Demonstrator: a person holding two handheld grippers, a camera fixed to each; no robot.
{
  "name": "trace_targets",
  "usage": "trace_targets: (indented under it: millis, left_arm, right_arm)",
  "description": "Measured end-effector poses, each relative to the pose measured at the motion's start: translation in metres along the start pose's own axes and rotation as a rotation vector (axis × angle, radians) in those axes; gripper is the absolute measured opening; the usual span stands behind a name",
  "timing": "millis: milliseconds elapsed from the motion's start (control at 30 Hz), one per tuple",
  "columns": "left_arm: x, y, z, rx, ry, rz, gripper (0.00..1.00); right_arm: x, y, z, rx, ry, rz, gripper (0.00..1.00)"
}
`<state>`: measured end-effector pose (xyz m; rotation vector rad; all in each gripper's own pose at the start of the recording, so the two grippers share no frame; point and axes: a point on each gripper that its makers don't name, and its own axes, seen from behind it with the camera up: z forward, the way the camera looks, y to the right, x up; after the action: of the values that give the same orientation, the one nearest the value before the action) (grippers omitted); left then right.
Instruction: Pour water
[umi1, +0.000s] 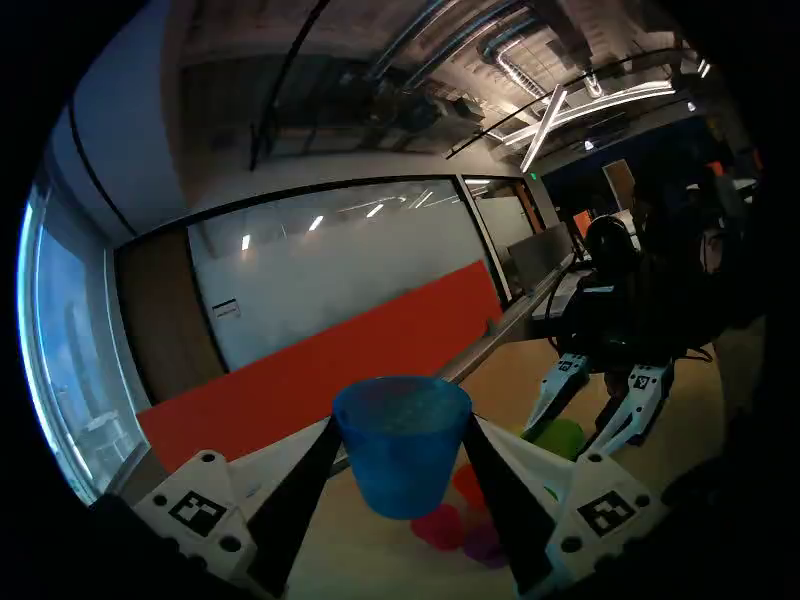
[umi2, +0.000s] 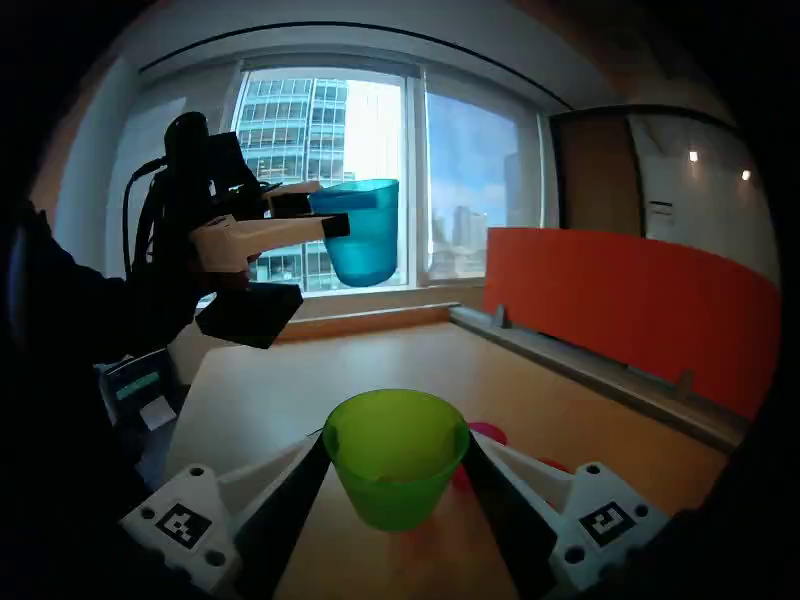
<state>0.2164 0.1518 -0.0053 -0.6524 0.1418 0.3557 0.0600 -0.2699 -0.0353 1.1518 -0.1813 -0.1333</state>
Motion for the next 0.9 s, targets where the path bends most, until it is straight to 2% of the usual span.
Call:
trace_targets:
  millis: [367, 900]
  left_arm:
    - [0.009, 0.000, 0.002, 0.002, 0.002, 0.069, 0.86]
    - [0.017, 0.001, 0.010, 0.016, -0.004, 0.209, 0.86]
  right_arm:
    - [-0.002, -0.006, 0.009, 0.033, 0.003, 0.002, 0.92]
    - [-0.003, -0.009, 0.017, 0.049, 0.017, 0.008, 0.92]
